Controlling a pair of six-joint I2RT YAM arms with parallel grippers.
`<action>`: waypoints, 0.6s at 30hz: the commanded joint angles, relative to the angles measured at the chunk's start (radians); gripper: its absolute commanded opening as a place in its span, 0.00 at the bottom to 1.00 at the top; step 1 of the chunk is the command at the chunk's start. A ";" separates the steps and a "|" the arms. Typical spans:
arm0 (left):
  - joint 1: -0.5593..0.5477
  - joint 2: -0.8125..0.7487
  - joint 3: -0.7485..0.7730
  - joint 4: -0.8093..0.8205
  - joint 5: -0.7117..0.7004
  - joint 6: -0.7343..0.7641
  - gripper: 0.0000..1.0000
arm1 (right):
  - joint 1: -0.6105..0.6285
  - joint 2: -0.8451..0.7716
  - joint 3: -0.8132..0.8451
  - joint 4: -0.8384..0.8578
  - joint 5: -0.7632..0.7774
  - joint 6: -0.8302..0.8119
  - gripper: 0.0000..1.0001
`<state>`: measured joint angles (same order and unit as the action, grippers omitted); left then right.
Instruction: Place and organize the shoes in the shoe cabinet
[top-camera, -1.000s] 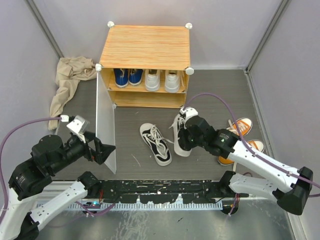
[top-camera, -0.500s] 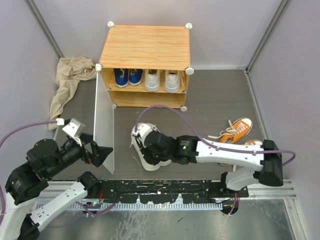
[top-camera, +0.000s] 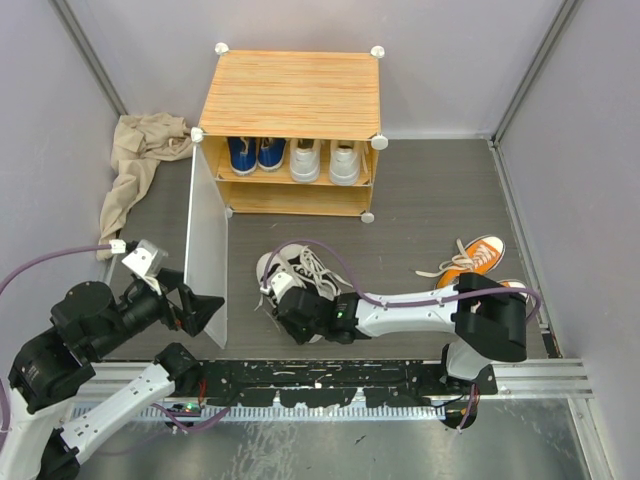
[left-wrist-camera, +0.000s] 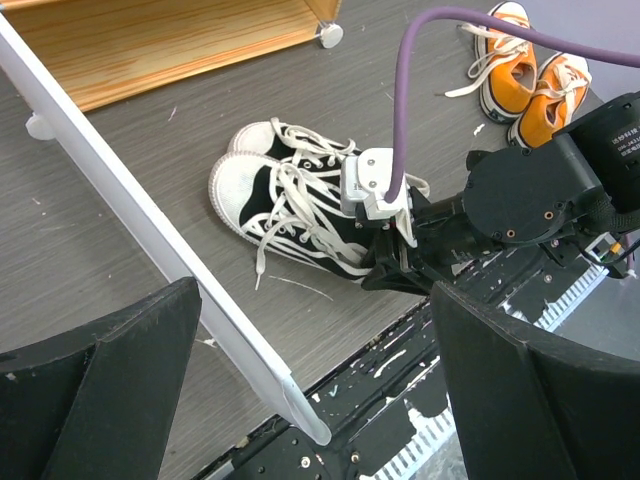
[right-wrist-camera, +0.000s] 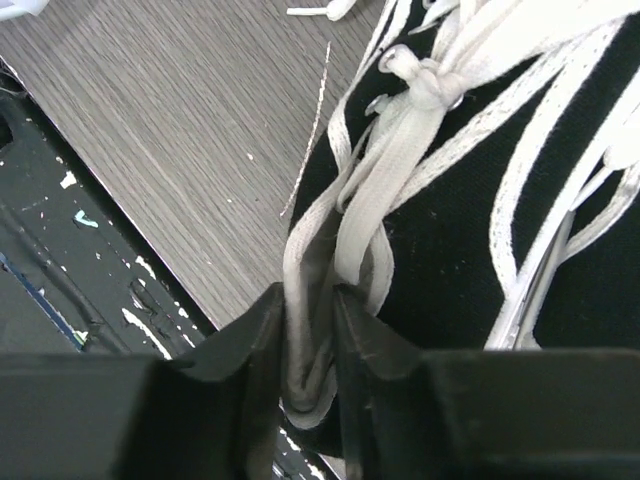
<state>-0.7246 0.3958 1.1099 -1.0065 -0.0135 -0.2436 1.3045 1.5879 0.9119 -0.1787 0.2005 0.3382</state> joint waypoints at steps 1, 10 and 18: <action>-0.002 0.003 -0.007 0.037 0.003 0.006 0.98 | -0.006 -0.023 0.001 0.047 -0.017 0.010 0.33; -0.002 0.004 0.015 0.033 -0.005 0.003 0.98 | 0.006 -0.079 0.028 0.115 -0.210 -0.020 0.01; -0.002 -0.028 0.005 0.021 -0.018 -0.018 0.98 | 0.018 -0.055 -0.052 0.198 -0.030 0.074 0.01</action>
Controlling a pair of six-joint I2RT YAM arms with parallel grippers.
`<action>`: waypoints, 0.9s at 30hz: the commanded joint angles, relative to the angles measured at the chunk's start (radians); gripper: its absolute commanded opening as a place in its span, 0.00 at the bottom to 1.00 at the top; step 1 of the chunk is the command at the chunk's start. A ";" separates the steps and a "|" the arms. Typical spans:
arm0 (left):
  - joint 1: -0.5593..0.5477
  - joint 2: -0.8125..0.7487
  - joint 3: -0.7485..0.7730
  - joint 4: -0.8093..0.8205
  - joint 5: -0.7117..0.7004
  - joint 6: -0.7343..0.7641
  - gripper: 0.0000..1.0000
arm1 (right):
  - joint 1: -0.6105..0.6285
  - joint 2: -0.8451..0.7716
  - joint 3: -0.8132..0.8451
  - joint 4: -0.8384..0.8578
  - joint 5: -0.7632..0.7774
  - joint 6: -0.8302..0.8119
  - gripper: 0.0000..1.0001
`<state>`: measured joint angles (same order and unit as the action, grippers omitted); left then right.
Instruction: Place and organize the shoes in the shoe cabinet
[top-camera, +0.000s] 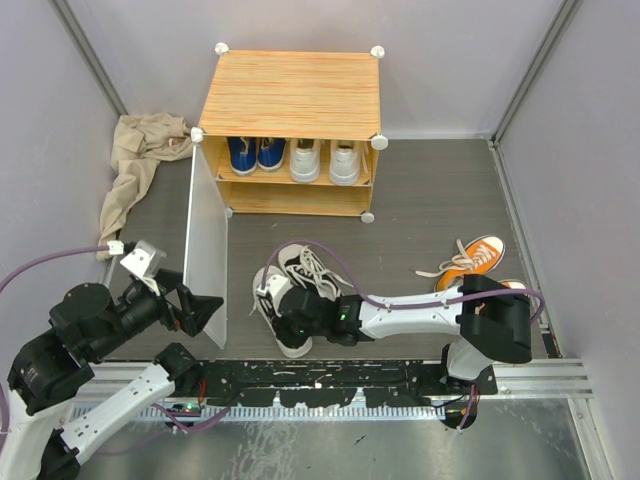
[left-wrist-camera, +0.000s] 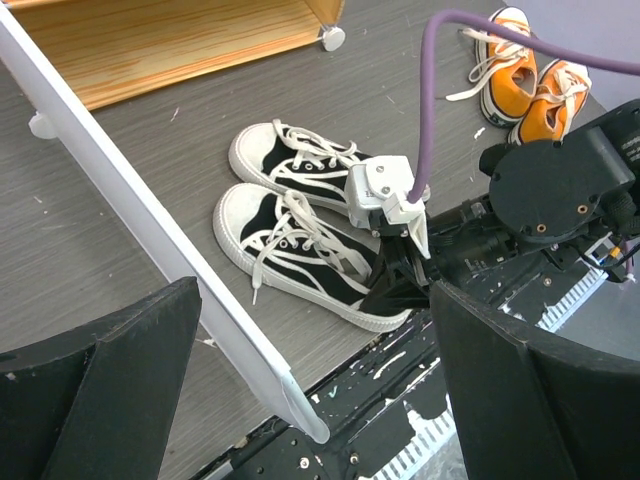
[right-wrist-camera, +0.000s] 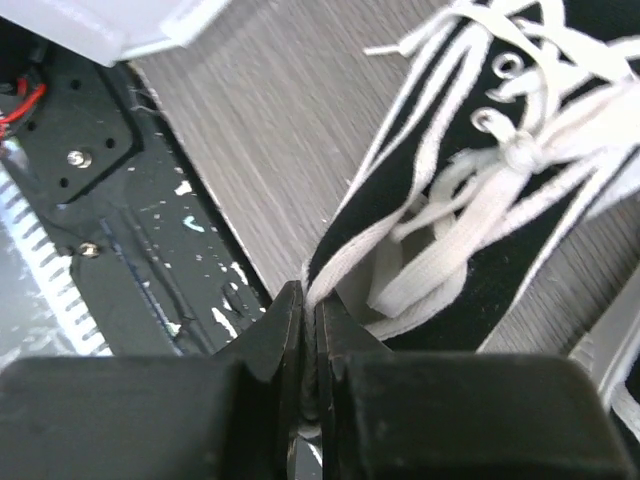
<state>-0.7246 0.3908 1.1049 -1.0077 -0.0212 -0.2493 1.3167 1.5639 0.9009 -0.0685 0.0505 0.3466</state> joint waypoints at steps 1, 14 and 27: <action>-0.001 -0.024 0.010 0.019 -0.011 -0.014 0.98 | 0.006 -0.027 -0.052 0.084 0.187 0.084 0.01; -0.001 -0.030 0.011 0.009 -0.015 -0.022 0.98 | 0.004 -0.073 -0.037 -0.062 0.300 0.066 0.37; -0.001 -0.014 -0.002 0.015 -0.014 -0.013 0.98 | -0.004 -0.172 0.167 -0.456 0.426 0.177 0.92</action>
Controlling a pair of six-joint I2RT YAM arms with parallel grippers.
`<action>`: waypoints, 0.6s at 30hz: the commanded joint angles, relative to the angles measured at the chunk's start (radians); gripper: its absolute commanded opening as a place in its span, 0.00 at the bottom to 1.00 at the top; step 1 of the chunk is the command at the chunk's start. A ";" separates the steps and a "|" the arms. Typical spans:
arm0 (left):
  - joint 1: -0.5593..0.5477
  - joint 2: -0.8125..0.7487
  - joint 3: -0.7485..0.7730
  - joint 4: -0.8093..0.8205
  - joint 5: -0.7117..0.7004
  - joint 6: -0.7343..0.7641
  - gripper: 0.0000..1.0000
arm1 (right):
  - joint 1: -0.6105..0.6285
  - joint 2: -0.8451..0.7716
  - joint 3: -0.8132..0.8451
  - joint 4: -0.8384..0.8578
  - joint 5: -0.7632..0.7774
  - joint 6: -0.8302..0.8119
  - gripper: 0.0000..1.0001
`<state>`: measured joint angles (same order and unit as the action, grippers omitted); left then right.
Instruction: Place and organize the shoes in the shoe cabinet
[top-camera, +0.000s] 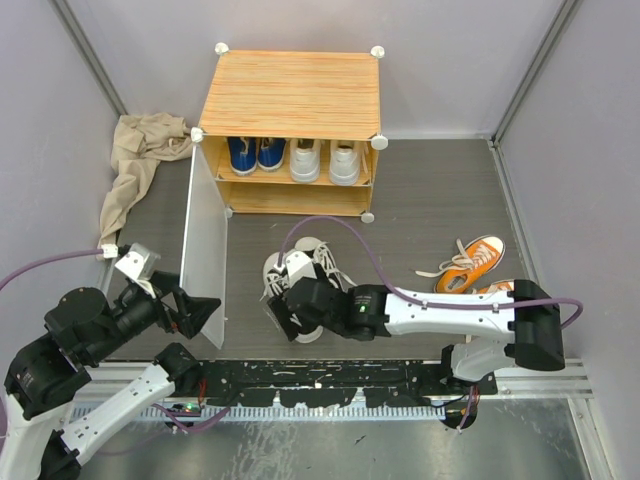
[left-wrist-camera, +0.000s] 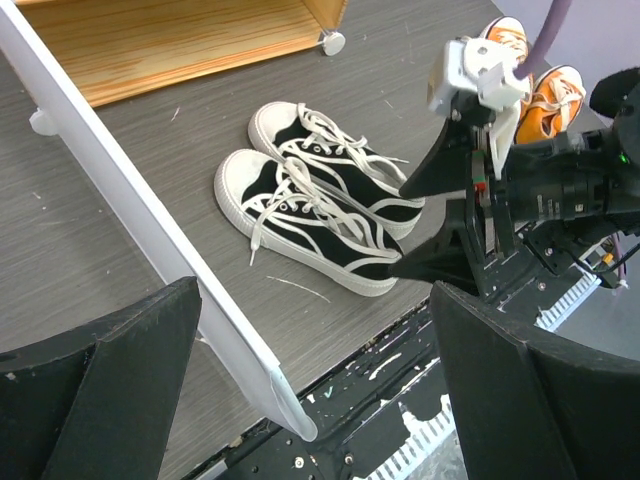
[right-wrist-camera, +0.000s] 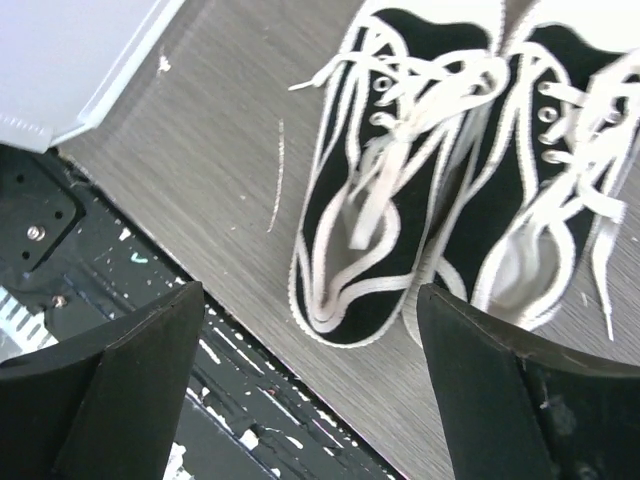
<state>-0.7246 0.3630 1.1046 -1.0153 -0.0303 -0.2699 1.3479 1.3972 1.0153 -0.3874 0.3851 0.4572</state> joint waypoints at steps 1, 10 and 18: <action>-0.002 0.015 -0.002 0.022 -0.005 0.010 0.98 | -0.069 0.009 0.056 -0.151 0.059 0.074 0.92; -0.002 0.017 -0.018 0.022 -0.013 0.023 0.98 | -0.220 0.103 0.012 -0.048 -0.124 0.023 0.92; -0.002 0.024 -0.025 0.022 -0.016 0.026 0.98 | -0.224 0.134 -0.039 0.008 -0.195 0.031 0.91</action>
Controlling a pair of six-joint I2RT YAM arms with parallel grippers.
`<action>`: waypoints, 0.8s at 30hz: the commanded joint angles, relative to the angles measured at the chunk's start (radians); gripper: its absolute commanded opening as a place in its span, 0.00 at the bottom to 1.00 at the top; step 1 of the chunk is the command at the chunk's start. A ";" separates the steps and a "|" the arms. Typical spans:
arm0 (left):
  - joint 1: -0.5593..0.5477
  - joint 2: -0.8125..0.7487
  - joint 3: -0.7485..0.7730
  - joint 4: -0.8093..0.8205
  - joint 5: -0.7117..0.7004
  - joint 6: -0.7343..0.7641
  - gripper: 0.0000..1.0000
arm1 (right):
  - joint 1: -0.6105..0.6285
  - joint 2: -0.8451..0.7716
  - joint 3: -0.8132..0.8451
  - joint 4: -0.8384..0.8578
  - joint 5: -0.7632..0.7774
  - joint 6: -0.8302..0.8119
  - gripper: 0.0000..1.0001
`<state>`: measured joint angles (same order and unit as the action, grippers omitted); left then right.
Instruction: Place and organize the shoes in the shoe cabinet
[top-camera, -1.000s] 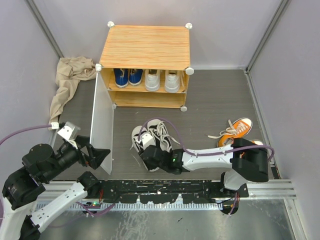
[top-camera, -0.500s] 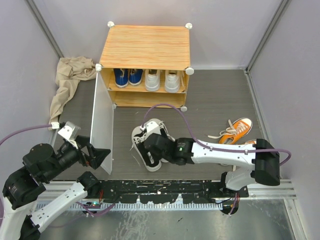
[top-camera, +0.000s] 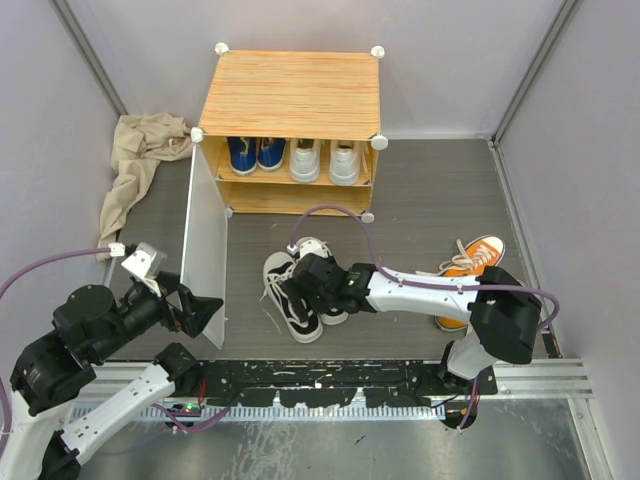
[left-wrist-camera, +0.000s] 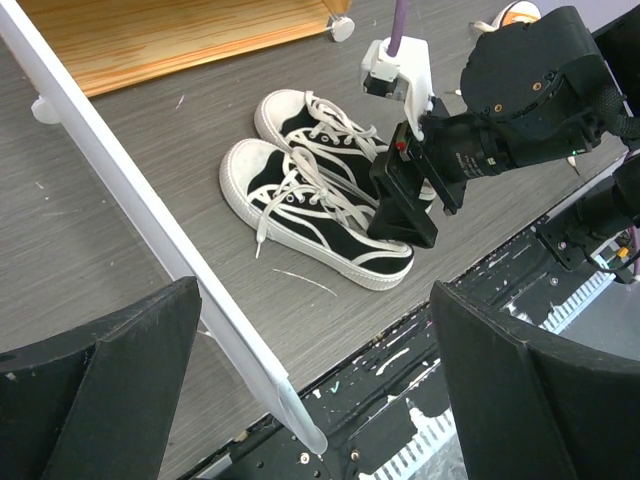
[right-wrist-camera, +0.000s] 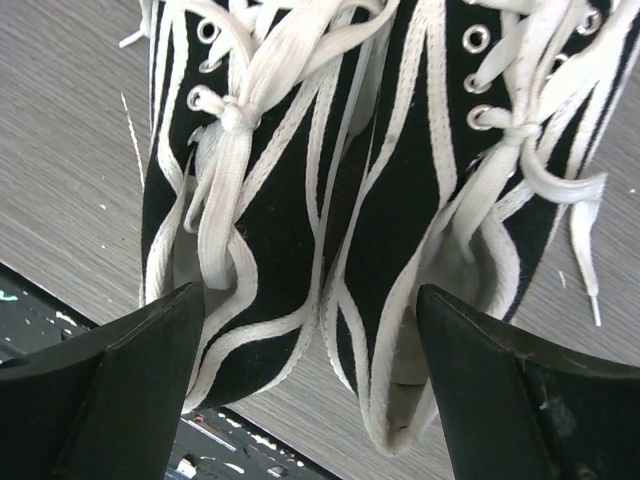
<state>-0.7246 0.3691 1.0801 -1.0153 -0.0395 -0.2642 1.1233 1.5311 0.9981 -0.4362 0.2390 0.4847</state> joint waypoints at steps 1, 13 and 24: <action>-0.001 0.019 -0.003 0.023 -0.006 0.019 0.98 | 0.002 -0.002 -0.028 0.059 -0.048 0.007 0.90; -0.001 0.016 -0.020 0.035 -0.001 0.009 0.98 | 0.001 0.113 -0.082 0.140 -0.063 0.005 0.75; -0.002 0.029 0.021 0.014 -0.018 0.024 0.98 | -0.015 -0.028 0.079 0.059 0.194 -0.075 0.08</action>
<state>-0.7246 0.3801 1.0595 -1.0157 -0.0456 -0.2600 1.1248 1.6012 0.9730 -0.3744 0.3233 0.4549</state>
